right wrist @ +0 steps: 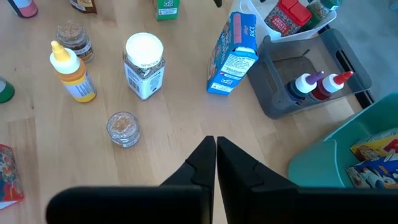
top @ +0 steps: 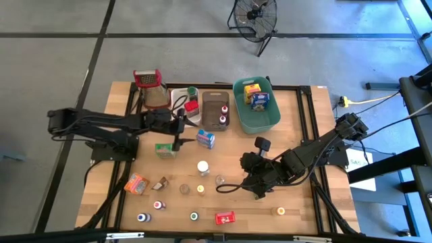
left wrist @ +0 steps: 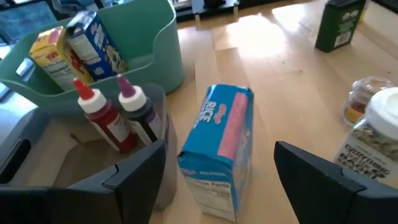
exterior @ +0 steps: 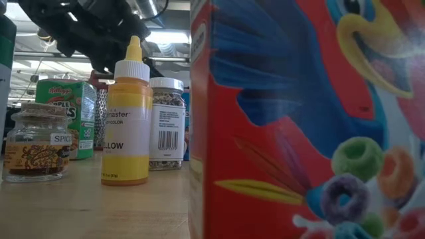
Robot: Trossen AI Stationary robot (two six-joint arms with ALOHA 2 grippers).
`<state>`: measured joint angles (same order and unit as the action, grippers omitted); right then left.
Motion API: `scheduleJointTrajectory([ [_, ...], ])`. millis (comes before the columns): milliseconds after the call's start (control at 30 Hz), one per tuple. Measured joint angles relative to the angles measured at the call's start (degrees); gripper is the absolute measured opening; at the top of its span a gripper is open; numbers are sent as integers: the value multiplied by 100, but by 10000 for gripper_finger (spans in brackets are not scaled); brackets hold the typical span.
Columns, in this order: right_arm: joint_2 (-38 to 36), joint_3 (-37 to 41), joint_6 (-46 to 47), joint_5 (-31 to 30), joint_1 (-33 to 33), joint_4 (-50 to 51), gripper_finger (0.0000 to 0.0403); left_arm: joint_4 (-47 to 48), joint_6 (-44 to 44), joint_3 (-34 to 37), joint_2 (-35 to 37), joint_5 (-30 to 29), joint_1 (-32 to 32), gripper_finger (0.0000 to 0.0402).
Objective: Pick & Place Kitchen Items
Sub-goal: Put the blue cereal box into the right green bin
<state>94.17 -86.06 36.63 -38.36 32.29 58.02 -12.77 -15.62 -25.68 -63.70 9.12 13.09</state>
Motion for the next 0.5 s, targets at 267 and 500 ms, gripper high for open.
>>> scheduleJointTrajectory([
  [267, 0, 0, -1, -7, -1, 1, 19, 184, 88, -225, -326, 206, 38, 294],
  [500, 0, 0, -1, -20, 0, -1, 19, 153, 40, -306, -652, 255, 63, 294],
])
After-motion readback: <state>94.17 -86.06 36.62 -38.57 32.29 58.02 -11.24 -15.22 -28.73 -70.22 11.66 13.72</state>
